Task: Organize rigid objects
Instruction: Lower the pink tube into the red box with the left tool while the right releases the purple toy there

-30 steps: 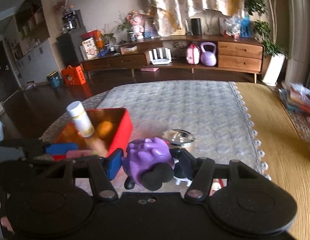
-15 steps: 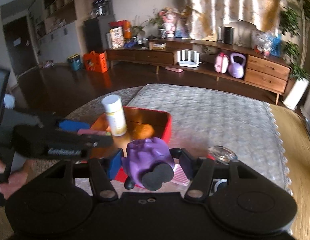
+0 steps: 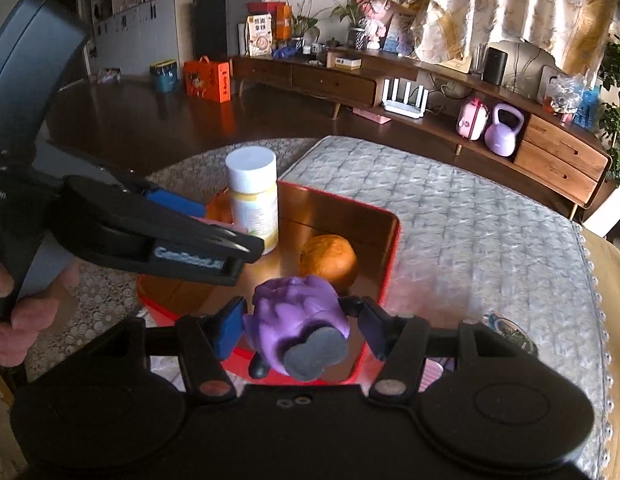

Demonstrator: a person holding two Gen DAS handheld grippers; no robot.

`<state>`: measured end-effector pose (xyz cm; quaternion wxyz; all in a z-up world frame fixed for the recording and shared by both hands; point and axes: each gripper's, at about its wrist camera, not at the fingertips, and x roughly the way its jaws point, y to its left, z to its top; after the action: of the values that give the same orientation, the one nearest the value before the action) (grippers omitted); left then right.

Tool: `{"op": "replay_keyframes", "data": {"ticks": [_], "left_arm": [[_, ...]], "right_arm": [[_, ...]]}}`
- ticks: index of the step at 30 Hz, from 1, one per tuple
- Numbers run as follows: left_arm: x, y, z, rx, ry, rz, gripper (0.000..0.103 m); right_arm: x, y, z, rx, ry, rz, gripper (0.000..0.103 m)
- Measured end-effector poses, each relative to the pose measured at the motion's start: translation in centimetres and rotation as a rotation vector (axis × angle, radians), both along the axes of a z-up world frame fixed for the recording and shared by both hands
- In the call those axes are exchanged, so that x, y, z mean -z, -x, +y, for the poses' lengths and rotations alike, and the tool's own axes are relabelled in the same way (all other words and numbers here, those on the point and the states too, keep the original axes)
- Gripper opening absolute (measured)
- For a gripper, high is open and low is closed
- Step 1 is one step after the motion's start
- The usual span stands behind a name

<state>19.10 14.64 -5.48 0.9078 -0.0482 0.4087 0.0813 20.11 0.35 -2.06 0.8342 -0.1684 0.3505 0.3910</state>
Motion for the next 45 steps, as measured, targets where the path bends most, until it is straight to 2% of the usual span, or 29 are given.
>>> {"op": "replay_keyframes", "data": {"ticks": [16, 19, 30, 35, 41, 45], "left_arm": [[3.5, -3.8, -0.3, 0.003, -0.051, 0.057, 0.058], [4.0, -4.3, -0.3, 0.002, -0.056, 0.069, 0.058], [5.3, -5.2, 0.1, -0.014, -0.051, 0.092, 0.059], [5.4, -5.2, 0.0, -0.014, -0.058, 0.094, 0.059], [5.0, -4.8, -0.1, -0.023, -0.056, 0.093, 0.059], [4.2, -4.2, -0.3, -0.020, -0.058, 0.072, 0.065]], "right_arm": [[3.8, -2.0, 3.6, -0.014, 0.050, 0.054, 0.059], [4.2, -2.1, 4.0, -0.012, 0.051, 0.061, 0.052], [4.1, -2.6, 3.2, 0.011, 0.017, 0.100, 0.053], [3.2, -2.5, 2.4, 0.021, -0.020, 0.099, 0.062], [1.8, -2.1, 1.6, 0.020, -0.054, 0.096, 0.064], [0.9, -1.8, 1.0, 0.029, -0.079, 0.099, 0.067]]}}
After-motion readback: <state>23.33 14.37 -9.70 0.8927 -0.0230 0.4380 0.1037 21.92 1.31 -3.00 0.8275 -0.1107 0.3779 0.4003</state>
